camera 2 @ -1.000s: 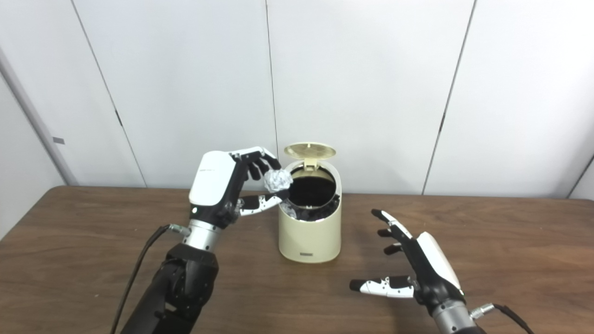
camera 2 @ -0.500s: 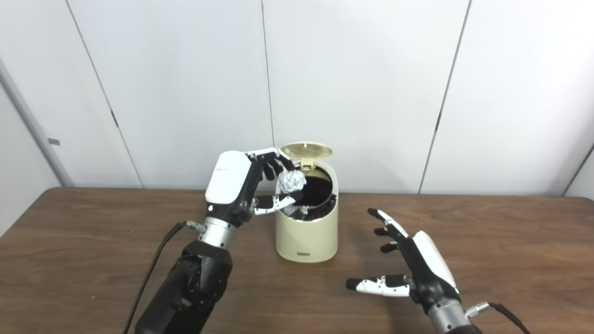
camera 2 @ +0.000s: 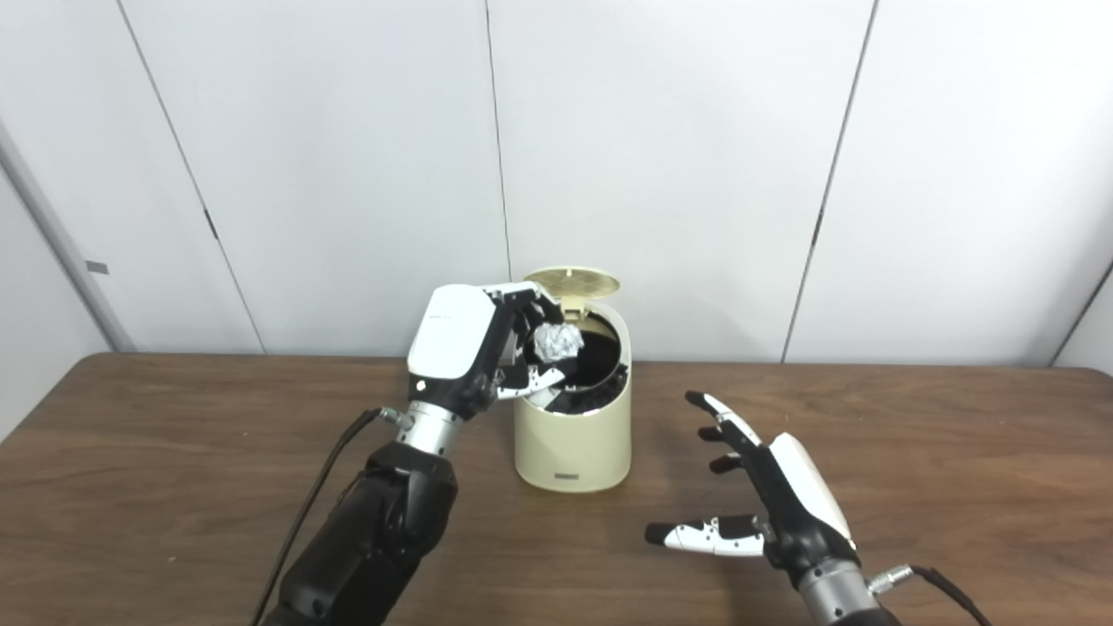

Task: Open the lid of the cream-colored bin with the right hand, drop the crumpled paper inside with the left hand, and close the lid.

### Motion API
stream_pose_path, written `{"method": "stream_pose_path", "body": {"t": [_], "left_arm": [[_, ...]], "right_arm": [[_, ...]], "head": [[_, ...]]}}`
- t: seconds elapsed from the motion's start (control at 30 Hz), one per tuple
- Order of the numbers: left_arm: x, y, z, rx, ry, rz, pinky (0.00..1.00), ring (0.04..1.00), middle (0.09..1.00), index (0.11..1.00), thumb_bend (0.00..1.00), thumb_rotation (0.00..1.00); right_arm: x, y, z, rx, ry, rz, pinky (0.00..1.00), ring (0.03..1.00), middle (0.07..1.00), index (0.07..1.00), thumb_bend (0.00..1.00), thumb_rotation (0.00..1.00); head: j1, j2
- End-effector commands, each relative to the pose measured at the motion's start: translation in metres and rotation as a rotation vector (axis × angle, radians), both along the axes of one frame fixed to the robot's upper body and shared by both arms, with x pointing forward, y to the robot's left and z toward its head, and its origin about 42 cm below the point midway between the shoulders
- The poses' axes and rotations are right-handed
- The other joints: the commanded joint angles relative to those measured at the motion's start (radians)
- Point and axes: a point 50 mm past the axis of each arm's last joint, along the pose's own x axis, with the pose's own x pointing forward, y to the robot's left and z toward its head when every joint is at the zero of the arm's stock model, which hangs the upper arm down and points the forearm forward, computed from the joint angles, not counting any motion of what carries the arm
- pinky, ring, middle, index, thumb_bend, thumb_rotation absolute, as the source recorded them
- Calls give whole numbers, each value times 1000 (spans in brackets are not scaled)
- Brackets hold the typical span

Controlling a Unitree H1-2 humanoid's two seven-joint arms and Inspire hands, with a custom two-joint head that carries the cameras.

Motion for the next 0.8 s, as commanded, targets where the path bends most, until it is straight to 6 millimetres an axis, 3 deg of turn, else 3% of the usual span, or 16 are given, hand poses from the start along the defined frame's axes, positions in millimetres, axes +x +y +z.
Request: {"method": "stream_pose_path", "body": {"t": [0.0, 0.23, 0.4, 0.47, 0.5, 0.57, 0.77], "left_arm": [[11, -6, 28, 5, -93, 4, 353, 424, 463, 521, 504, 0], [19, -10, 26, 68, -109, 49, 295, 406, 441, 533, 502, 0], [18, -11, 25, 136, -93, 82, 368, 465, 466, 527, 518, 0], [17, -11, 25, 150, -83, 88, 419, 525, 576, 631, 806, 183], [16, -11, 25, 154, -77, 88, 431, 541, 600, 653, 849, 222], [14, -10, 26, 166, -69, 89, 457, 567, 626, 678, 889, 284], [9, -7, 29, 169, -61, 77, 459, 565, 637, 687, 899, 336]], "right_arm": [[1, 2, 17, 10, -79, 12, 676, 831, 930, 904, 748, 252], [-1, 2, 17, 6, -80, 7, 678, 827, 929, 905, 750, 257], [-2, 1, 17, 4, -76, 4, 674, 822, 927, 905, 747, 260], [-1, 0, 16, 4, -79, 3, 673, 819, 924, 904, 752, 269], [-1, 0, 16, 5, -80, 2, 676, 820, 923, 903, 755, 271], [0, 0, 15, 8, -82, 2, 677, 822, 923, 902, 758, 264], [1, 0, 15, 12, -87, 0, 670, 819, 923, 901, 756, 258]], "head": [[-1, 0], [-3, 3], [-2, 6], [-2, 6], [-2, 6], [-2, 6], [1, 10]]}}
